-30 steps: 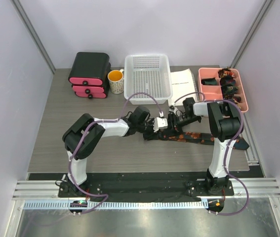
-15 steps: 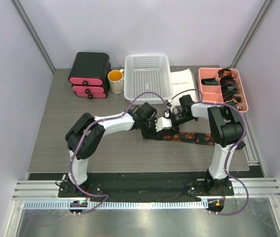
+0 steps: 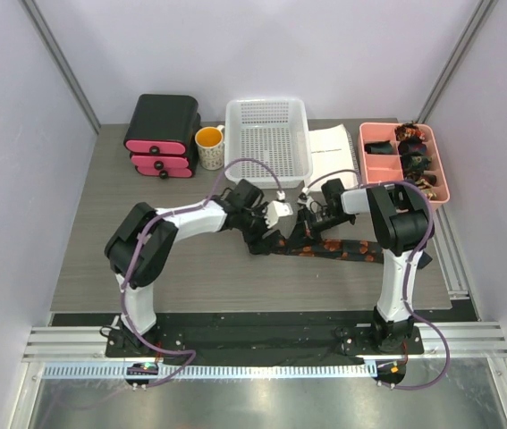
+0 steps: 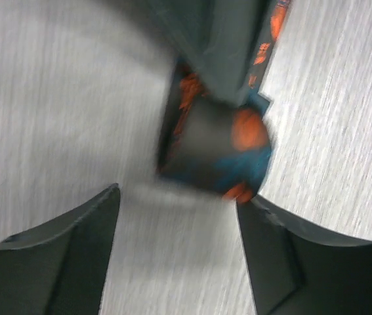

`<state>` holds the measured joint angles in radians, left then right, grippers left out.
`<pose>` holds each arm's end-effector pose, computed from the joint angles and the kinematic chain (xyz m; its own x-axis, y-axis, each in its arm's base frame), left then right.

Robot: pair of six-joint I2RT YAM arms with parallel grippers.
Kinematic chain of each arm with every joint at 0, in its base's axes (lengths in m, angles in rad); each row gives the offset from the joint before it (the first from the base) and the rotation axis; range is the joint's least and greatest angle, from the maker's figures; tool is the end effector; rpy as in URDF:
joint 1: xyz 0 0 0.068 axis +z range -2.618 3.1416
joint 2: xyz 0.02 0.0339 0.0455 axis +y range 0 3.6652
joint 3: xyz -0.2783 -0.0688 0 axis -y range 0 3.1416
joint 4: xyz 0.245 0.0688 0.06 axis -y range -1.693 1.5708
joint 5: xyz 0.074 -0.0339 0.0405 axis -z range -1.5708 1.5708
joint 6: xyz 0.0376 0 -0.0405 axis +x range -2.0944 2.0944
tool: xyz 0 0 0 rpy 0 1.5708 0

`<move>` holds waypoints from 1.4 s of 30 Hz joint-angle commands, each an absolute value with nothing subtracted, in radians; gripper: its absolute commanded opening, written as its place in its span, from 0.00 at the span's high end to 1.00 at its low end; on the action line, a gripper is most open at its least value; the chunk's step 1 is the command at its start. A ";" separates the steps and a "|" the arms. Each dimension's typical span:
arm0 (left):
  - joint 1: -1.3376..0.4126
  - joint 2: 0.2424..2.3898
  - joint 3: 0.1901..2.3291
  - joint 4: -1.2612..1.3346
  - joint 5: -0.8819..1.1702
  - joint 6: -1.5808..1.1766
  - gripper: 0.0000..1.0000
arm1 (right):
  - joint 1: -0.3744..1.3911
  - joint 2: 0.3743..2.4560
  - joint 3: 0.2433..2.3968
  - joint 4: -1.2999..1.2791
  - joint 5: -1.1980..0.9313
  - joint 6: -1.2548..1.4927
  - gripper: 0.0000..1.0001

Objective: Roll the ties
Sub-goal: Roll the tie at the center of the board.

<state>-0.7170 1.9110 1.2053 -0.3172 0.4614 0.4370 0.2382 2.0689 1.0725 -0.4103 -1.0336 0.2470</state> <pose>0.2862 -0.2718 0.1707 -0.2600 0.7294 -0.6328 0.9638 0.2361 -0.1239 0.3341 0.1144 0.0929 -0.9925 -0.1122 0.0488 -0.0149 0.5070 0.8618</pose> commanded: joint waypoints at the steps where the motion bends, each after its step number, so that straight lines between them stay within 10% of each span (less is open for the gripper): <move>1: -0.654 1.841 1.082 -0.049 0.673 0.312 0.26 | 0.222 2.157 1.058 -0.439 -0.862 0.207 0.99; 11: -0.678 1.904 0.985 0.264 0.801 0.276 0.26 | 0.222 2.183 1.080 -0.454 -0.830 0.206 0.99; 18: -0.722 1.941 0.988 0.278 0.730 0.284 0.49 | 0.238 2.155 1.083 -0.446 -0.773 0.204 0.99; 28: -0.773 1.947 1.005 0.195 0.666 0.259 0.55 | 0.278 2.106 1.058 -0.390 -0.719 0.258 0.99; 32: -0.807 1.957 1.031 0.056 0.559 0.323 0.75 | 0.282 2.092 1.078 -0.425 -0.749 0.252 0.99; 42: -0.851 1.999 1.078 -0.219 0.325 0.483 0.89 | 0.223 1.965 1.206 -0.661 -0.900 0.140 0.61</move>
<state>-0.8082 1.9251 1.0927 0.0158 0.4759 0.4088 0.2390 2.0258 1.1465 -0.5716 -0.9333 0.2096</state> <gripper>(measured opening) 0.353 0.357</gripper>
